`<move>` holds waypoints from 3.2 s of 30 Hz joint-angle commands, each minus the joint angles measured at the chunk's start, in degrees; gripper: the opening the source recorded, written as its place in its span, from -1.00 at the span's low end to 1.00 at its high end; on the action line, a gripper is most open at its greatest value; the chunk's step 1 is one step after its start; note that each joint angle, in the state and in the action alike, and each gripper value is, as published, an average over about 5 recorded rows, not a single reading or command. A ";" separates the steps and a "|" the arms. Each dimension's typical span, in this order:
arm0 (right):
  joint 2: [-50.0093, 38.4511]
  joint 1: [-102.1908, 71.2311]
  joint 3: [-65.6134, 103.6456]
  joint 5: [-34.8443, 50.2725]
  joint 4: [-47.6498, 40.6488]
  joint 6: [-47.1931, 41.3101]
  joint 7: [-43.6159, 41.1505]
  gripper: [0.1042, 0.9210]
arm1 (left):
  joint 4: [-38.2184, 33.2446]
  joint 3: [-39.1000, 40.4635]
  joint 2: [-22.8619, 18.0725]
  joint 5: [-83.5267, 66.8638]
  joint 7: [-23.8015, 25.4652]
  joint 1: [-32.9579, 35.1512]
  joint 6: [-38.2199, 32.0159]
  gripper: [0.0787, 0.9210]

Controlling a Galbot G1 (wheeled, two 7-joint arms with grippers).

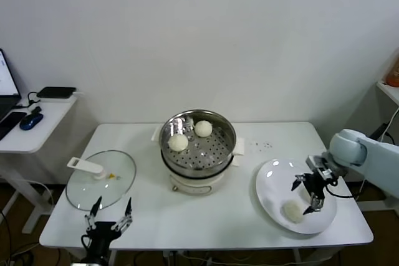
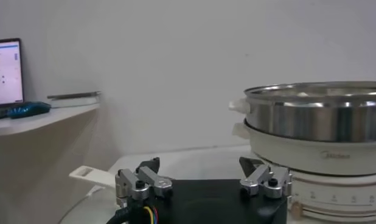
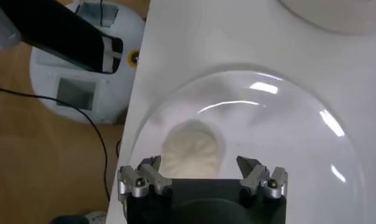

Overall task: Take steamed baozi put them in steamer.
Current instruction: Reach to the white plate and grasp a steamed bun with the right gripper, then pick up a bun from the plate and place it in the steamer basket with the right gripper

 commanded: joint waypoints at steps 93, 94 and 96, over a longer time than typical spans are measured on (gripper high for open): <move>30.88 27.53 2.61 -28.86 7.87 27.61 -7.55 0.43 | -0.75 0.14 0.82 1.53 0.33 -2.47 2.48 0.77; 32.60 26.73 3.01 -29.38 6.60 27.85 -7.52 0.43 | -0.87 0.03 0.87 1.58 0.33 -2.70 2.66 0.77; 35.91 25.32 3.64 -30.08 4.09 28.11 -7.47 0.42 | -1.02 -0.20 1.02 1.63 0.34 -2.93 2.91 0.77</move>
